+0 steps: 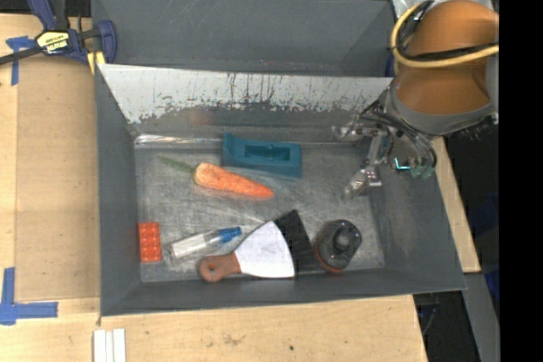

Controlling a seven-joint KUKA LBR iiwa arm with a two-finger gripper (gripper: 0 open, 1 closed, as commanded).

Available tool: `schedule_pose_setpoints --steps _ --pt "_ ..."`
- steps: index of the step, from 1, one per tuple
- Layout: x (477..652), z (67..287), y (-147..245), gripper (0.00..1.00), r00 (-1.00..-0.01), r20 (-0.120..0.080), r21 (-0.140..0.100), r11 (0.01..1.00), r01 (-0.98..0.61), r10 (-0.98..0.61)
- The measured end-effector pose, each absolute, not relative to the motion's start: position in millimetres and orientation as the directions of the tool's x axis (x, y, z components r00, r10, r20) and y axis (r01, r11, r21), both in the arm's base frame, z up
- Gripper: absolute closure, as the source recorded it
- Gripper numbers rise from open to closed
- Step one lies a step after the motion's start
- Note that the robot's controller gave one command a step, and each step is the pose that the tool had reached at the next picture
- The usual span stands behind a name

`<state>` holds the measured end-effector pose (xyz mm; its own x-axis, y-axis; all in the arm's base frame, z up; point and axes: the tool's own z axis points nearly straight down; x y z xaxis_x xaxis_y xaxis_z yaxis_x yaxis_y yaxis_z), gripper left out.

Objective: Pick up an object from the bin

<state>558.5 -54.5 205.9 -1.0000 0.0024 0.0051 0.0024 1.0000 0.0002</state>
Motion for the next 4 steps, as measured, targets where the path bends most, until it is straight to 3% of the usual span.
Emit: schedule_pose_setpoints --steps 1,2,3,4 --pt "560.1 211 -54 0.00 -1.000 -0.003 -0.001 1.000 0.001 0.001" --pt "539.3 197 -53 0.00 -0.995 -0.011 -0.002 0.995 -0.098 -0.098" --pt "523.4 181 -16 0.00 -0.972 0.001 -0.001 0.972 -0.235 -0.235" --pt "528.3 167 8 0.00 -0.994 -0.002 0.002 0.994 -0.114 -0.114"
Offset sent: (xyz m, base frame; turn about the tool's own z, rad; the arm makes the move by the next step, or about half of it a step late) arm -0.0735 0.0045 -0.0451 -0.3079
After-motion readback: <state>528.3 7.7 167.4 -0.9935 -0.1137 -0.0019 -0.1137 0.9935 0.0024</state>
